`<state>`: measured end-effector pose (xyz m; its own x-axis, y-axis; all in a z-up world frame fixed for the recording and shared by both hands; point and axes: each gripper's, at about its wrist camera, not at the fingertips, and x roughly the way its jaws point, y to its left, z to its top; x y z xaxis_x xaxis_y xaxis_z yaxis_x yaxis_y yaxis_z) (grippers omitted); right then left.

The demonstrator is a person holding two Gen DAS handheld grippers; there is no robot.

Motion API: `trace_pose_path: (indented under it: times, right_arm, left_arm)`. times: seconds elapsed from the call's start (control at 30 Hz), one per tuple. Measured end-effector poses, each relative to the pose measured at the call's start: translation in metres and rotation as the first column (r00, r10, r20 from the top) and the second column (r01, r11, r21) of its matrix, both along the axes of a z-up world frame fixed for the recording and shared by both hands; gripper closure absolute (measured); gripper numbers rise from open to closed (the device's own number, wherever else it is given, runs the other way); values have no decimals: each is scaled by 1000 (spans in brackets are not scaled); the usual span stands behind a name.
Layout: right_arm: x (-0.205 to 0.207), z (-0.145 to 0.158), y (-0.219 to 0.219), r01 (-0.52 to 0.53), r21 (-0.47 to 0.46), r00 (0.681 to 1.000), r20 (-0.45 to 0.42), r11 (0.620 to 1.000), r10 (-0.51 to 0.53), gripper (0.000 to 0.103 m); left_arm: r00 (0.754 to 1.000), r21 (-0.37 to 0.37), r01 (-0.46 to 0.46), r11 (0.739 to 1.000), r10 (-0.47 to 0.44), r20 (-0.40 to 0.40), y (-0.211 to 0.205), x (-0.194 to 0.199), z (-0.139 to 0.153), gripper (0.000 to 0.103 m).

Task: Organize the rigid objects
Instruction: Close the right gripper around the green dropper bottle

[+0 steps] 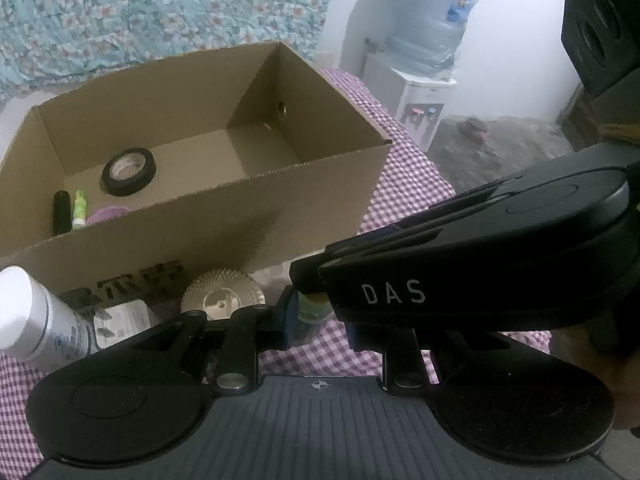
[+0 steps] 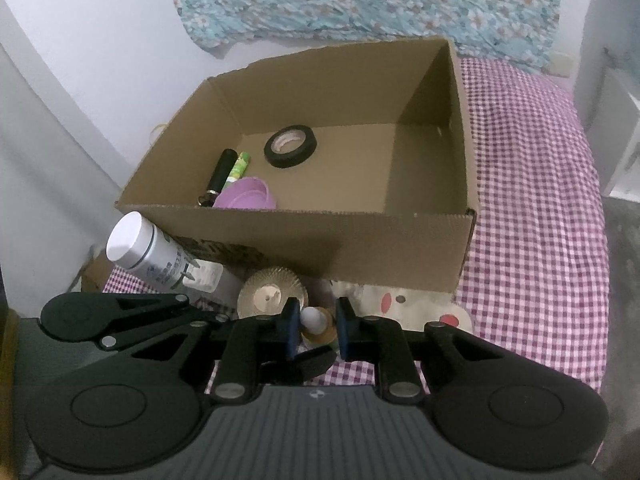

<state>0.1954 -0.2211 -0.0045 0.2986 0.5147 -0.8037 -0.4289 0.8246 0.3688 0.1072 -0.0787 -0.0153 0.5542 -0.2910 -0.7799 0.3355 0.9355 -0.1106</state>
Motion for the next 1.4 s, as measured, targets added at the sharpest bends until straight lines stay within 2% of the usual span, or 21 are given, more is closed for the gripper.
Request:
trace_pose_path:
  times: [0.1, 0.17, 0.5, 0.6, 0.67, 0.83, 1.1, 1.4]
  right_arm:
    - [-6, 1, -1, 10, 1, 1000, -10, 1000, -10, 82]
    - [-12, 3, -1, 14, 4, 1000, -16, 1000, -14, 86]
    - [-37, 8, 12, 7, 11, 1000, -26, 1000, -7, 86]
    - [-44, 11, 18, -4, 31, 1000, -27, 999, 5, 92]
    - [-48, 14, 25, -14, 37, 1000, -22, 999, 15, 91]
    - [-50, 13, 33, -19, 39, 1000, -23, 999, 19, 92]
    - [-50, 12, 22, 6, 64, 999, -51, 998, -3, 90]
    - [-51, 13, 29, -16, 46, 999, -27, 999, 17, 88]
  left_arm:
    - [1000, -5, 2, 1000, -2, -7, 1, -5, 1, 80]
    - [1000, -14, 1, 1000, -1, -12, 3, -9, 2, 80]
    - [999, -38, -33, 999, 32, -18, 23, -34, 4, 80]
    - [999, -53, -49, 997, 48, -14, 33, -41, 7, 80]
    - [998, -59, -60, 996, 59, -9, 39, -44, 8, 80]
    - [997, -56, -70, 996, 70, -13, 50, -47, -1, 79]
    - [999, -59, -31, 998, 29, -34, 51, -47, -18, 74]
    - [1000, -20, -7, 1000, 7, 19, 42, -45, -28, 67]
